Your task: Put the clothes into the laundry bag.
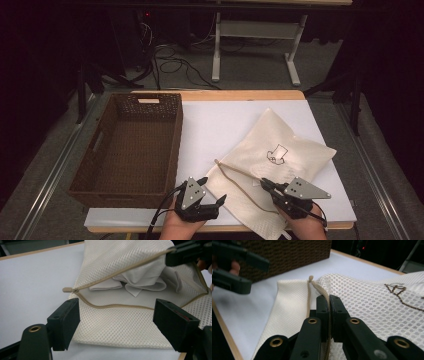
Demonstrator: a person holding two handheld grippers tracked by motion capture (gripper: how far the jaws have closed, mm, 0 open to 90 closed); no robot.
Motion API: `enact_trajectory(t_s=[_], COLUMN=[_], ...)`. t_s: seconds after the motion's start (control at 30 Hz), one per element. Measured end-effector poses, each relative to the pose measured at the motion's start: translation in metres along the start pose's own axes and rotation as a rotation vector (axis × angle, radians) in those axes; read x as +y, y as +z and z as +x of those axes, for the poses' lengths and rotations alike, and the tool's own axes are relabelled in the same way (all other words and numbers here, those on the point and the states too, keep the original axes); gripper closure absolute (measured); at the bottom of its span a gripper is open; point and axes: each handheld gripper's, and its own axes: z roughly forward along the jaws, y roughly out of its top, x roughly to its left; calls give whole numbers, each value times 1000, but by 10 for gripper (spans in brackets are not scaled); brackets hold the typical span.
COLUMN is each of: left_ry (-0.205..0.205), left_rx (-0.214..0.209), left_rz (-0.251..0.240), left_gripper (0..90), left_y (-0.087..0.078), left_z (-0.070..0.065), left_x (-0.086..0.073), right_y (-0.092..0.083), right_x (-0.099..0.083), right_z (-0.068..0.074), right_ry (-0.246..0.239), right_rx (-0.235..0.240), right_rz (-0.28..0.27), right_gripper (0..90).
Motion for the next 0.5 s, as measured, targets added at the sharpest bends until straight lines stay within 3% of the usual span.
enact_trajectory(t_s=[0.23, 0.5], left_ry=[9, 11], left_rx=[3, 5], left_rz=[1, 4], left_gripper=[222, 224], left_y=[0, 0], left_z=[0, 1], left_x=[0, 0], right_y=[24, 39], right_x=[-16, -27], right_z=[8, 4], right_ry=[-54, -74], right_rx=[30, 16], right_rz=[190, 306], right_gripper=[878, 875])
